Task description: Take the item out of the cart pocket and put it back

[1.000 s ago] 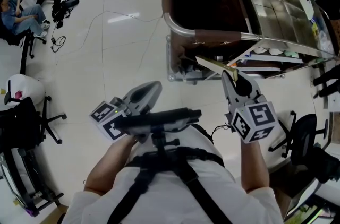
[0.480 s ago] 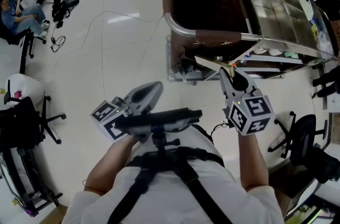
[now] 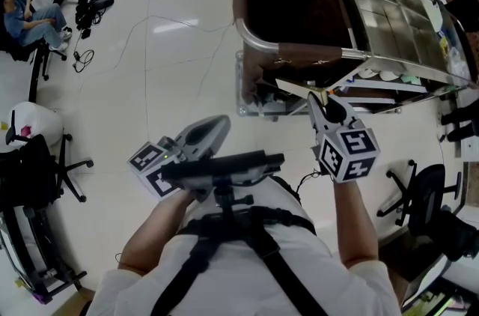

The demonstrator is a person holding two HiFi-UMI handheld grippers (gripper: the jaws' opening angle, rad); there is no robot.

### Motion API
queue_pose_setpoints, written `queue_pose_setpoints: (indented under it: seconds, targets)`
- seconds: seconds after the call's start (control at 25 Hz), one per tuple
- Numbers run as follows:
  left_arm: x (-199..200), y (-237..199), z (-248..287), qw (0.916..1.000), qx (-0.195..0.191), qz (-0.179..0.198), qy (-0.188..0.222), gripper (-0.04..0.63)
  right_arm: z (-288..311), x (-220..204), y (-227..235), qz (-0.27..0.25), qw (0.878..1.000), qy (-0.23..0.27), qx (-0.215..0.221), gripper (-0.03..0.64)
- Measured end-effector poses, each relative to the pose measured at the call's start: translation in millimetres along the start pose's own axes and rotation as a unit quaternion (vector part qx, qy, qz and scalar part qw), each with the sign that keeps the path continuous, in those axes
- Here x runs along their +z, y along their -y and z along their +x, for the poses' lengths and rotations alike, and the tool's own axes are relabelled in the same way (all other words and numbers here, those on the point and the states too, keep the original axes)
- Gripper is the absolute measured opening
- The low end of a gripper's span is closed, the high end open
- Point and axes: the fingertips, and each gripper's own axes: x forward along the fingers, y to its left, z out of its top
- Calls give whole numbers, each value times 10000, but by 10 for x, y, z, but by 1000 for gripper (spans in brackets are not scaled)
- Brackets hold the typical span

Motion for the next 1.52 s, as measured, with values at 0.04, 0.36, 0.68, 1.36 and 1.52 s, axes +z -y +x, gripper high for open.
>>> queue_pose_setpoints:
  seconds: [0.04, 0.36, 0.68, 1.36, 1.52]
  targets:
    - [0, 6, -1, 10000, -3, 0, -1, -6, 16, -11, 12, -16, 10000, -14, -19, 77]
    - [-17, 59, -75, 10000, -25, 19, 15, -6, 173, -121, 63, -74, 9998, -150, -130, 77]
    - [-19, 85, -98, 10000, -20, 31, 19, -6, 349, -169, 39, -83, 9996, -258, -89, 77]
    - [-65, 71, -109, 10000, -9, -22, 8, -6, 607, -371, 61, -169, 9982, -568, -109, 77]
    - [-78, 91, -119, 10000, -11, -22, 9, -6, 691, -452, 80, -155, 9975, -669, -138, 77]
